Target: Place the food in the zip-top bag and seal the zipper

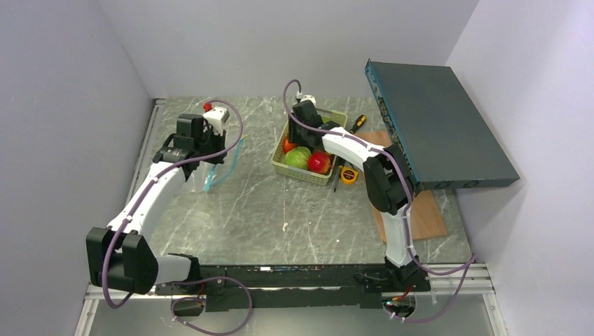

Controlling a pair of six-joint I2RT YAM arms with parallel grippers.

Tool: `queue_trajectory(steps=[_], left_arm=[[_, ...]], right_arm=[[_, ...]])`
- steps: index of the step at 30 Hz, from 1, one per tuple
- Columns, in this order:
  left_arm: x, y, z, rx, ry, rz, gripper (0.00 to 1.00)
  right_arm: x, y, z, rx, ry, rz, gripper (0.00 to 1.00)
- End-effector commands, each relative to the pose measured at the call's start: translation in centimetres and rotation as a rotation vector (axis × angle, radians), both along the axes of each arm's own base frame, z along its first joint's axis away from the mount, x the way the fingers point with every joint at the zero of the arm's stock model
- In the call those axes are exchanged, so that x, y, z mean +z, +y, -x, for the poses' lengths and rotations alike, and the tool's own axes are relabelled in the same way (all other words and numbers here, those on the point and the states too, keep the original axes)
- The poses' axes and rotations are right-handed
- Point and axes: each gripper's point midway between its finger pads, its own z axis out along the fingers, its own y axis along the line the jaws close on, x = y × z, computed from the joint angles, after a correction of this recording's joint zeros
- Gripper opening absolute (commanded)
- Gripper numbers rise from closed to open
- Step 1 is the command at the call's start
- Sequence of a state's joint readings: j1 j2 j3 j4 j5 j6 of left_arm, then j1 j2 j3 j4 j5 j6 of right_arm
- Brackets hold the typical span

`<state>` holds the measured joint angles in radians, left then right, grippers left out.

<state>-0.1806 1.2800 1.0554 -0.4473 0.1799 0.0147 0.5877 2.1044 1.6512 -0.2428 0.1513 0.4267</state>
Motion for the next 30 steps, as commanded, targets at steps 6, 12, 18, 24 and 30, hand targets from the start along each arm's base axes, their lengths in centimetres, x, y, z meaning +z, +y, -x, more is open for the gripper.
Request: queue_trajectory(steps=[6,12,18,24,30], left_arm=[[2.6,-0.8,-0.7,-0.023,-0.068,0.031,0.0],[2.9,-1.1,-0.7,-0.039,-0.068,0.05,0.0],[3.5,-1.1,-0.6,-0.022,-0.08,0.1,0.0],[4.1,-1.0,-0.8,0.003,-0.09,0.146,0.0],[5.0,-0.6,-1.0,0.065,-0.106,0.184,0.0]], right_arm=[[8.8,-1.1,-1.0,-0.017,-0.204,-0.025,0.0],[13.4,-0.8,0.3,0.02,-0.285,-0.098,0.0],[17.3,2.5,4.8,0.179,-0.361,-0.259,0.0],[20.5,6.7,10.2,0.28,-0.438,-0.456,0.0],[20.6,10.3,13.5,0.272,-0.442,-0.595,0.0]])
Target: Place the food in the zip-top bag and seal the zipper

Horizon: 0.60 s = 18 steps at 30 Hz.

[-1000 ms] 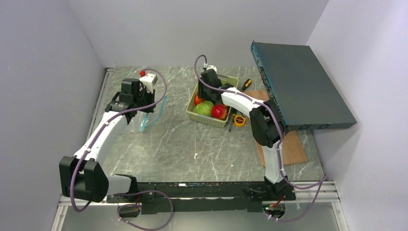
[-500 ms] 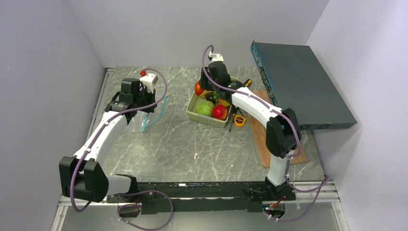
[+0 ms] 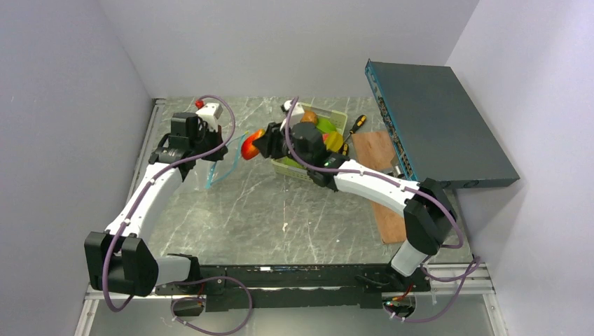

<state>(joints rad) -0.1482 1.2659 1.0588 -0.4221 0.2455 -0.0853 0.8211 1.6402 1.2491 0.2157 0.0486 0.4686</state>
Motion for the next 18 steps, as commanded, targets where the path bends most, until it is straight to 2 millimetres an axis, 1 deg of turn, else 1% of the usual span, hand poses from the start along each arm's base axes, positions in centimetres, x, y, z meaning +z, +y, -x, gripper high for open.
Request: queue_trajectory(steps=[1,3,6,9,13,14,18], left_arm=[[3.9,-0.2,-0.8,0.035,-0.107,0.067,0.0],[4.0,-0.2,-0.7,0.039,-0.115,0.073,0.0],[4.0,-0.2,-0.7,0.04,-0.118,0.074,0.0],[4.1,-0.3,-0.7,0.036,-0.114,0.077,0.0],[4.4,-0.1,-0.6,0.049,-0.129,0.074,0.0],[4.5,0.1,-0.5,0.054,-0.137,0.071,0.0],[5.2,0.2,-0.4,0.062,-0.171,0.08,0.0]], right_arm=[[4.4,2.2,0.9,-0.01,-0.042,-0.228,0.0],[3.9,3.2,1.1,-0.003,-0.007,-0.254,0.0],[3.7,4.4,1.4,0.009,0.009,-0.282,0.0],[3.1,5.3,1.3,0.006,0.028,-0.27,0.0],[1.7,5.8,1.4,-0.01,0.044,-0.255,0.0],[1.0,5.7,1.3,-0.02,0.051,-0.249,0.0],[-0.1,6.6,1.2,-0.01,0.071,-0.246,0.0]])
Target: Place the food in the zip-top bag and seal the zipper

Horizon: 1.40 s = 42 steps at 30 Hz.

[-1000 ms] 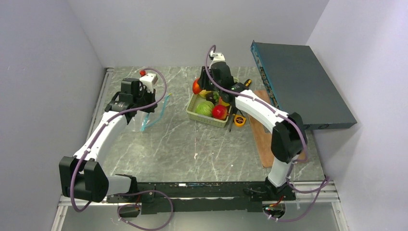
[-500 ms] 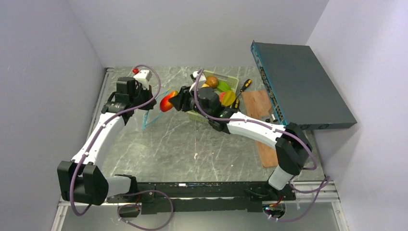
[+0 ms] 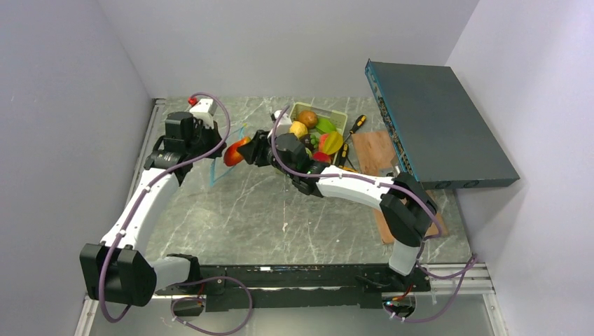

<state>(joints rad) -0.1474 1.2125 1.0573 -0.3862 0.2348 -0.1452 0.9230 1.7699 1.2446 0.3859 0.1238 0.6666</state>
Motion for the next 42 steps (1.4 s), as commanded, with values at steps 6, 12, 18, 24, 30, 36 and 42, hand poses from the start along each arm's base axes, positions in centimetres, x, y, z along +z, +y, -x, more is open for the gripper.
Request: queue_trajectory(steps=[6,12,18,24,30,36,42], left_arm=[[2.8,0.6,0.0,0.039,-0.118,0.016,0.0],[3.1,0.9,0.1,0.052,-0.131,0.009,0.0],[3.6,1.3,0.3,0.071,-0.152,0.002,0.0],[3.8,1.6,0.3,0.08,-0.16,-0.007,0.0],[3.9,1.8,0.3,0.088,-0.167,-0.015,0.0],[4.3,2.1,0.5,0.099,-0.178,-0.017,0.0],[6.3,3.3,1.4,0.142,-0.265,-0.024,0.0]], right_arm=[[1.2,3.0,-0.6,0.031,-0.012,-0.062,0.0],[0.7,5.0,0.1,0.119,0.016,-0.069,0.15],[0.1,6.0,0.4,0.167,0.039,-0.032,0.43],[0.5,5.6,0.7,0.173,0.017,0.001,0.71],[0.9,5.0,0.6,0.163,-0.01,0.044,0.76],[1.5,3.8,0.2,0.121,-0.023,0.083,0.75],[3.8,3.5,-0.1,0.113,-0.04,0.082,0.75]])
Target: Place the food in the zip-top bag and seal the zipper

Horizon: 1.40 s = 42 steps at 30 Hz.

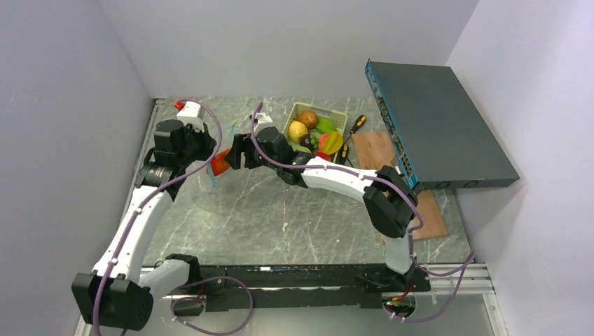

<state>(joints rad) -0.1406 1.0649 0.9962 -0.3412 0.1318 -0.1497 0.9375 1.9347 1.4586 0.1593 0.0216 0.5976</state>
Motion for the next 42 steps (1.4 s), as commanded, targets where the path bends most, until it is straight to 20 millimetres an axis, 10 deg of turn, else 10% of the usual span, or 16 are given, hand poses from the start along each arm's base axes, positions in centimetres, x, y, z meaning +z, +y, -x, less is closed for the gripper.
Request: queue_trajectory(steps=[1,8,28,34,42], left_arm=[[3.4,1.2,0.3,0.045,-0.137,-0.003,0.0],[3.2,1.2,0.1,0.04,-0.115,0.006,0.0],[2.9,0.6,0.1,0.002,-0.103,0.012,0.0],[3.3,3.6,0.3,0.159,-0.123,-0.043,0.0],[3.6,11.1,2.1,0.55,-0.101,-0.191,0.0]], right_arm=[[8.6,-0.4,-0.6,-0.022,-0.11,-0.099,0.75],[9.3,-2.2,-1.6,-0.028,-0.05,-0.204,0.47],[4.3,1.4,0.5,0.103,0.019,-0.154,0.4],[5.2,2.4,0.4,0.093,0.021,-0.108,0.0],[6.2,-1.3,-1.7,-0.146,-0.044,0.107,0.0]])
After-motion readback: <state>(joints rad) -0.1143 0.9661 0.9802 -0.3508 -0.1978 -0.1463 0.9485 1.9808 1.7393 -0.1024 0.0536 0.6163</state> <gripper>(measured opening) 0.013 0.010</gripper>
